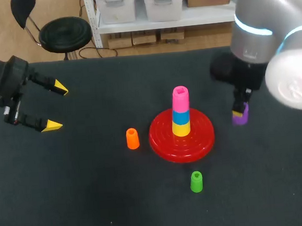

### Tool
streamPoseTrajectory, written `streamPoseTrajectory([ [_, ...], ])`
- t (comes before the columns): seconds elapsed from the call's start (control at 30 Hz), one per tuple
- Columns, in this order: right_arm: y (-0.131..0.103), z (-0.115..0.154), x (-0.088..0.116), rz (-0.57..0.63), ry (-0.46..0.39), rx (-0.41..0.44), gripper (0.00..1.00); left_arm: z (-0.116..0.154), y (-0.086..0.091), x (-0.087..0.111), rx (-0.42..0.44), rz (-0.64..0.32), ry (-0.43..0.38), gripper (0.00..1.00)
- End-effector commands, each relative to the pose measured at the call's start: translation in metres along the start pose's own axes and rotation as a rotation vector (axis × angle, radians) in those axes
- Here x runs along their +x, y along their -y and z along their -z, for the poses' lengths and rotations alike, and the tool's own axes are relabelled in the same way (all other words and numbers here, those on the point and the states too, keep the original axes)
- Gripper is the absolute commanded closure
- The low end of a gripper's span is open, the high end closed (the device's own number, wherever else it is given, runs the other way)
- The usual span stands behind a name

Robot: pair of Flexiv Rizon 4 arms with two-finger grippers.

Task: Pick up and stack the cylinders on the red base in this order: pink,purple,orange,green

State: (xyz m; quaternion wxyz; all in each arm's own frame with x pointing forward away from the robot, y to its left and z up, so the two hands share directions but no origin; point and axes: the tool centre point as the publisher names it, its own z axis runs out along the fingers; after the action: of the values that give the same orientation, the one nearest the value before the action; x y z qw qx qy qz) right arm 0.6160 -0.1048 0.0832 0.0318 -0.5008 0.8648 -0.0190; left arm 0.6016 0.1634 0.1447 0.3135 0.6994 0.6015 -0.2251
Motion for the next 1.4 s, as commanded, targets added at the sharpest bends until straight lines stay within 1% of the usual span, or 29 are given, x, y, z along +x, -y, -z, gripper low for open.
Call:
streamPoseTrajectory([
  [0.03, 0.0, 0.054, -0.002, 0.021, 0.017, 0.028, 1.0, 0.0, 0.001, 0.001, -0.003, -0.004, 0.004, 0.0],
  [0.1, 0.006, 0.074, -0.011, 0.035, 0.036, 0.031, 1.0, 0.0, 0.001, 0.001, -0.003, -0.004, 0.004, 0.0],
  [0.17, 0.01, 0.091, -0.021, 0.058, 0.044, 0.015, 1.0, 0.0, 0.001, 0.001, -0.003, -0.004, 0.004, 0.0],
  [0.3, 0.015, 0.122, -0.045, 0.116, 0.042, -0.002, 1.0, 0.0, 0.001, 0.001, -0.003, -0.004, 0.004, 0.0],
  [0.33, 0.015, 0.128, -0.052, 0.128, 0.051, -0.003, 1.0, 0.0, 0.001, 0.001, -0.003, -0.004, 0.004, 0.0],
  [0.4, 0.014, 0.137, -0.065, 0.16, 0.033, -0.001, 1.0, 0.0, 0.001, 0.001, -0.003, -0.004, 0.004, 0.0],
  [0.43, 0.012, 0.141, -0.073, 0.179, 0.045, -0.01, 1.0, 0.0, 0.001, 0.001, -0.003, -0.004, 0.004, 0.0],
  [0.53, 0.006, 0.149, -0.092, 0.222, 0.036, -0.019, 1.0, 0.0, 0.001, 0.001, -0.003, -0.004, 0.004, 0.0],
  [0.67, -0.006, 0.148, -0.11, 0.268, 0.031, -0.055, 1.0, 0.0, 0.001, 0.001, -0.003, -0.004, 0.004, 0.0],
  [0.93, -0.021, 0.135, -0.123, 0.312, 0.025, -0.085, 1.0, 0.0, 0.001, 0.001, -0.003, -0.004, 0.004, 0.0],
  [1.1, -0.027, 0.129, -0.125, 0.325, 0.036, -0.098, 1.0, 0.0, 0.001, 0.001, -0.003, -0.004, 0.004, 0.0],
  [1.4, -0.043, 0.122, -0.122, 0.35, 0.057, -0.116, 1.0, 0.0, 0.001, 0.001, -0.003, -0.004, 0.004, 0.0],
])
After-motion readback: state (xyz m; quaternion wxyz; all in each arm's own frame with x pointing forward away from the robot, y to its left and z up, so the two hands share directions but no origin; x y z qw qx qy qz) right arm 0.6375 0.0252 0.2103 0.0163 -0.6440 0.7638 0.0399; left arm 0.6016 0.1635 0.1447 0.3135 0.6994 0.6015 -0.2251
